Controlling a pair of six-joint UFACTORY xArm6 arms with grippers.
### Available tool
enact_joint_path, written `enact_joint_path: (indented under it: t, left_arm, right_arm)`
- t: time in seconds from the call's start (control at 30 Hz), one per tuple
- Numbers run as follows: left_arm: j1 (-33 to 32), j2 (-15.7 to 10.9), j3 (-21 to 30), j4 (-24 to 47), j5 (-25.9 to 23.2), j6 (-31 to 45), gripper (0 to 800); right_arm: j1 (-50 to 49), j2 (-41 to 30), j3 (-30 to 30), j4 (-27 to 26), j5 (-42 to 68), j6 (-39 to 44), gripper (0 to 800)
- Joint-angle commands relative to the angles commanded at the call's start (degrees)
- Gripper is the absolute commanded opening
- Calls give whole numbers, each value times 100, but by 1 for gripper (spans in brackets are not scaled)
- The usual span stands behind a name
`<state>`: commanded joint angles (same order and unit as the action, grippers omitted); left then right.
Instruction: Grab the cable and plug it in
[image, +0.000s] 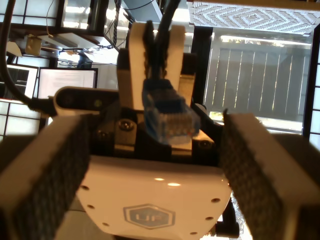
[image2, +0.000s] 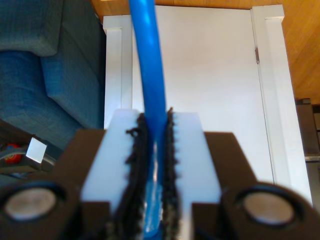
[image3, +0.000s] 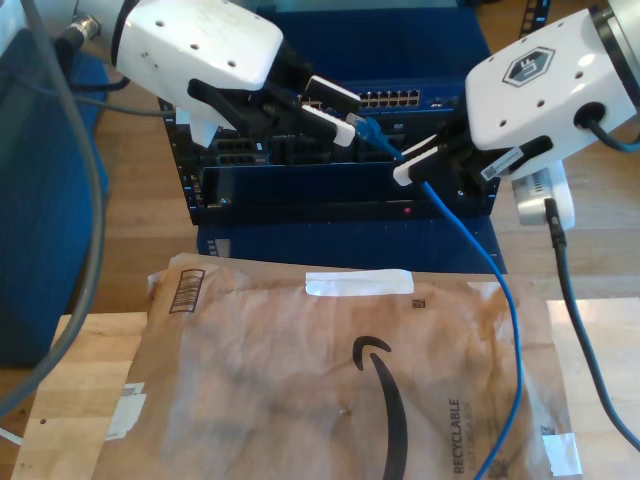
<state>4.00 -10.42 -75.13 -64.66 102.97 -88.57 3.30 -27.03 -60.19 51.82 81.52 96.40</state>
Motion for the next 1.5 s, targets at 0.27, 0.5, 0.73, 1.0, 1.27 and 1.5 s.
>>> enact_joint_path:
  t: [0.27, 0.5, 0.73, 1.0, 1.27, 1.5]
  left_arm:
    - [0, 0, 9, 0, -9, 35, 321]
    - [-9, 0, 26, 9, -18, 158, 274]
    - [-9, 0, 35, 9, -35, 158, 226]
    - [-9, 0, 35, 9, -44, 158, 160]
    - [0, 0, 44, 18, -44, 158, 67]
    - [0, 0, 62, 9, -149, 158, 17]
  right_arm:
    - [0, 9, 0, 9, 0, 0, 14]
    - [0, 9, -9, 9, -9, 0, 14]
    - [0, 9, -9, 9, -9, 0, 14]
    - [9, 9, -9, 9, 0, 0, 14]
    - [9, 18, -9, 18, -9, 0, 45]
    - [-18, -9, -44, 0, -44, -281, 698]
